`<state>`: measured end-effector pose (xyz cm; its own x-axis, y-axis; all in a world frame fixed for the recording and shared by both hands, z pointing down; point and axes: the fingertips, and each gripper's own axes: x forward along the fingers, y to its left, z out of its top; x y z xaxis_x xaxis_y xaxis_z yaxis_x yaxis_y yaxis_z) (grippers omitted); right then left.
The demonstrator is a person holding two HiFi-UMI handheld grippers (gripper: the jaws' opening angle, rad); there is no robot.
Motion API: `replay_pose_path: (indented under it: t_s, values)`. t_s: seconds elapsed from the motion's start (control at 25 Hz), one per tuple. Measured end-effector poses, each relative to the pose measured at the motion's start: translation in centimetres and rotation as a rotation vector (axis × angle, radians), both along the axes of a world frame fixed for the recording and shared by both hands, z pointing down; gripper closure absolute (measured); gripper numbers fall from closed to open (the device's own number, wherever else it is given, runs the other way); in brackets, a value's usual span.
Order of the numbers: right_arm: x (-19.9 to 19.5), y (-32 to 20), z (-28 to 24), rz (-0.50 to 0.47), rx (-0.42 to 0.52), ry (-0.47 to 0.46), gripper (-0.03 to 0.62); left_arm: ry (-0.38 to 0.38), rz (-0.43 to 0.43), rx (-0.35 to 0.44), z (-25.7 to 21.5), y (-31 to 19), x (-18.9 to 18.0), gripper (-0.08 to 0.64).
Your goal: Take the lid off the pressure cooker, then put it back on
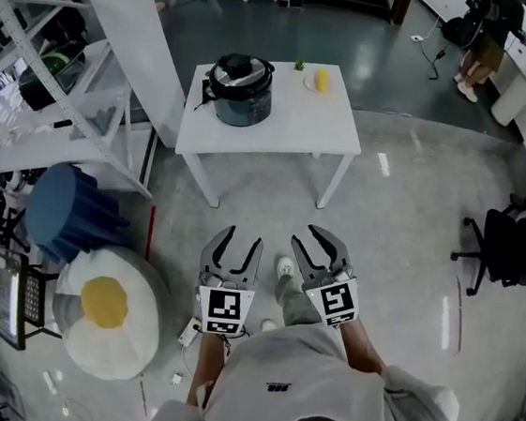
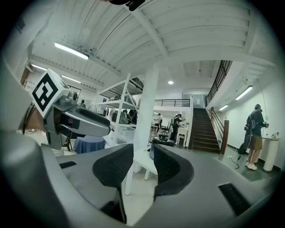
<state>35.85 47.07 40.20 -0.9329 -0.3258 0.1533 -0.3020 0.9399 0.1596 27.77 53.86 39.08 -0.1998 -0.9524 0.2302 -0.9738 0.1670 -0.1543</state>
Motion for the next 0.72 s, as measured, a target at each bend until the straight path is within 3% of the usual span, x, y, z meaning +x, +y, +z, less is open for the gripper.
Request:
replay_pose_path:
  t_s: [0.56,0.72]
  values:
    - [-11.0,-14.3,-0.4,-0.049,-0.041,0.021,0.451,0.012,-0.044,0.002,-0.3,-14.3,-10.2,0.341]
    - [-14.0,-18.8,-0.7,-0.086,-0.011,0.003,0.451,0.014,-0.066,-0.002,-0.7,-18.4,-13.0,0.341]
